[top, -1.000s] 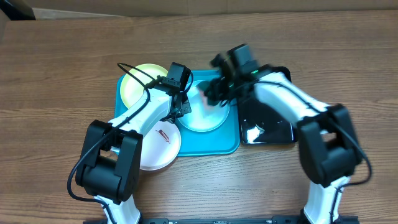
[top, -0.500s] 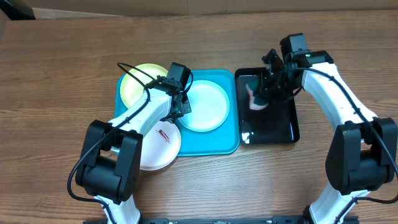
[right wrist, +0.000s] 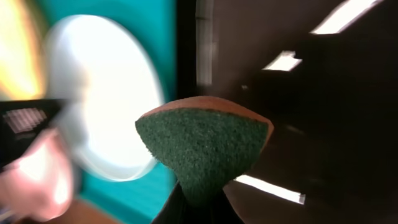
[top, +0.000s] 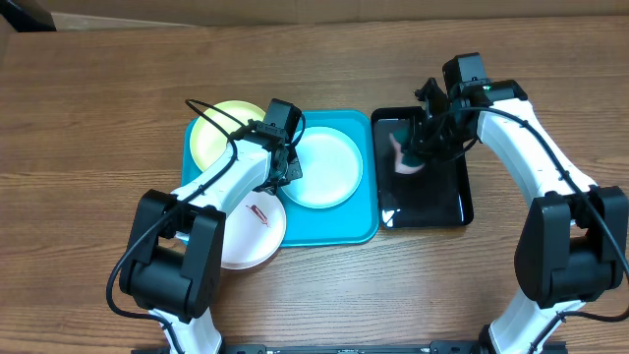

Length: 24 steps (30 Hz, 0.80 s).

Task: Clean dirty plates on tray and stack at the side
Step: 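Bring the sponge back to the light-blue plate and scrub the smear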

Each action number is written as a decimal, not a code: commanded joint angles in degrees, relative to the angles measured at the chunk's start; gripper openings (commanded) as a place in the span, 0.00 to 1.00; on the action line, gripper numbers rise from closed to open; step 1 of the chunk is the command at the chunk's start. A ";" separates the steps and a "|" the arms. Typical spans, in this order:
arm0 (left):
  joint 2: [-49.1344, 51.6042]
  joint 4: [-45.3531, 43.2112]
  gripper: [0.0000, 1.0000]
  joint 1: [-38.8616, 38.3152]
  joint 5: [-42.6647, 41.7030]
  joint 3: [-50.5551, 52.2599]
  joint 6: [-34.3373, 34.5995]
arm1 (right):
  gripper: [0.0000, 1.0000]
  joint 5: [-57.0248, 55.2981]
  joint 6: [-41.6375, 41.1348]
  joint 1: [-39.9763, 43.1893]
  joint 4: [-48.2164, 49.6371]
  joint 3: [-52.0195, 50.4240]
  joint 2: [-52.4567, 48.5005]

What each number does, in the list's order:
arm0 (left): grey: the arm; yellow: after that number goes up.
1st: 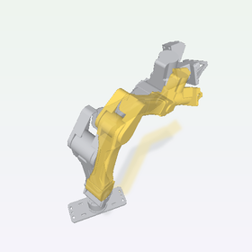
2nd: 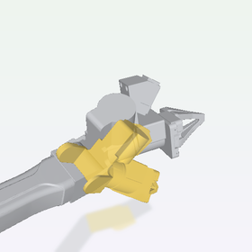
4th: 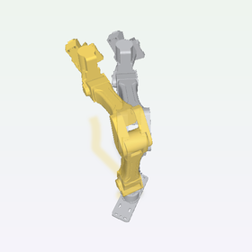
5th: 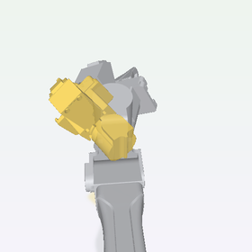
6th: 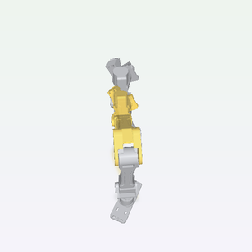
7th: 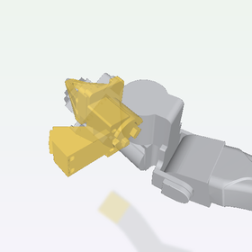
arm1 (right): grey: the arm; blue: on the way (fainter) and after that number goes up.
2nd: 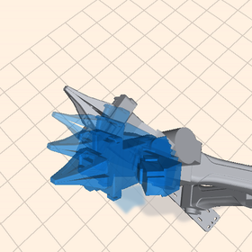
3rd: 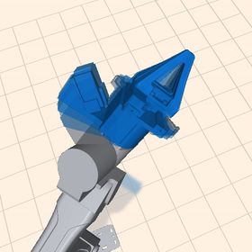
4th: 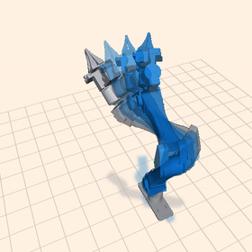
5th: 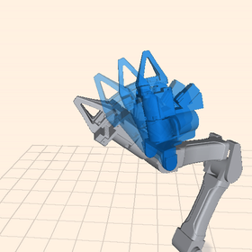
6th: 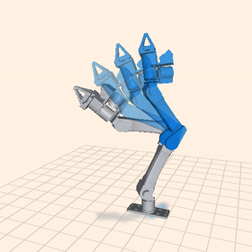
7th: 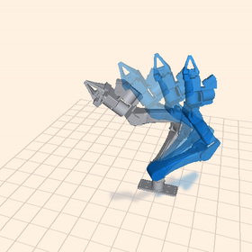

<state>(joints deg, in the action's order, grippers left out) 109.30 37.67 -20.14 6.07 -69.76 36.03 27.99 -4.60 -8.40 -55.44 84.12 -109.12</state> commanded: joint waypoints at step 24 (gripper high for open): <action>-0.35 -0.11 0.04 0.28 1.38 0.48 -0.26 | 0.04 41.38 -4.92 -6.25 31.67 -8.04 -10.78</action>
<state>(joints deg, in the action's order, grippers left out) 109.30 37.67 -20.14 6.07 -69.76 36.03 69.60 -6.35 -12.95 -25.26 76.36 -118.54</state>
